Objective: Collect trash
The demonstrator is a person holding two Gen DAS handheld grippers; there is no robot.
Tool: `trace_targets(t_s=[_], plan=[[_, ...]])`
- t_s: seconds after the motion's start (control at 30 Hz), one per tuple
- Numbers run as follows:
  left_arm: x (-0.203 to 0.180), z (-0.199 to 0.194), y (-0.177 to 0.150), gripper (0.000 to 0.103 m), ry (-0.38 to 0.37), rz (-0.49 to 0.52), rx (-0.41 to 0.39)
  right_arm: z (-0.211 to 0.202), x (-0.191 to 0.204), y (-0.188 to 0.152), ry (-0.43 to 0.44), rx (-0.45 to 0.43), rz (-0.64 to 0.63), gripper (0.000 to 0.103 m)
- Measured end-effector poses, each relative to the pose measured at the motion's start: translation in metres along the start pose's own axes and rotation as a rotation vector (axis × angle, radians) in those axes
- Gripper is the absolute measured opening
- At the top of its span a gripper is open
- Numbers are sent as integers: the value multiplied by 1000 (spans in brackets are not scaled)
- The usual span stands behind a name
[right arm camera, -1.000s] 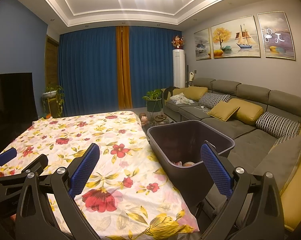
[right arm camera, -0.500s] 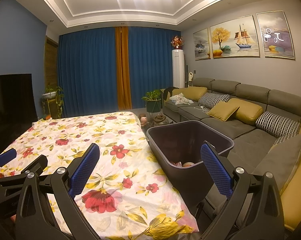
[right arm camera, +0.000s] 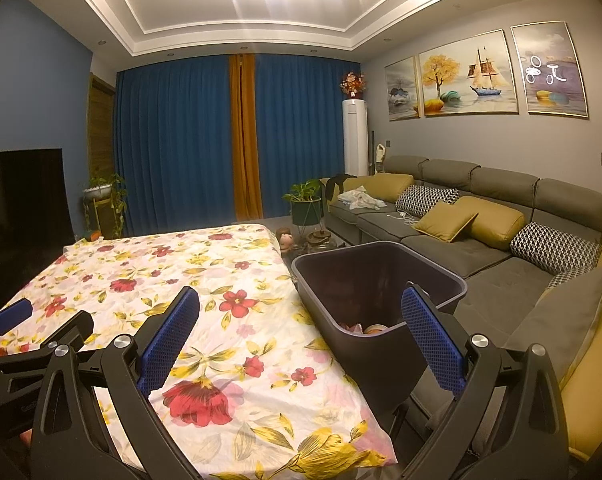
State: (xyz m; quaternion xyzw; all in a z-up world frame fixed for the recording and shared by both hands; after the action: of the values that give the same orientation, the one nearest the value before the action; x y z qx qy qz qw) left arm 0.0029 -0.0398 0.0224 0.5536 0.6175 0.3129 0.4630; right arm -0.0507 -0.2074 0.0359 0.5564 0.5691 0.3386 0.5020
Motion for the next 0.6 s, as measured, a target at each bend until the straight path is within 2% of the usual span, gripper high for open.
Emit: trace_targets(t_s=[0.6], plan=[[-1,-1,0,97,-2,2,-3,0,0,-1,-2,-2,1,97]])
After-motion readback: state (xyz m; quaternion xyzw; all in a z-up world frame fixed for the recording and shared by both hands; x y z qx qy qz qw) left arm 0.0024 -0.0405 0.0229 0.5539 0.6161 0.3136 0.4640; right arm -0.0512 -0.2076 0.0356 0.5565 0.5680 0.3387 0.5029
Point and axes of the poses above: each gripper's, at about its wrist camera, not at the fingertips, and z roughly the way its jaws point, x to its left, y to its top, the point moved 1 cm from there along z, roughly the way its jaws point, and after that the axes turned 14 degrees about -z, right-handed, at the moved point
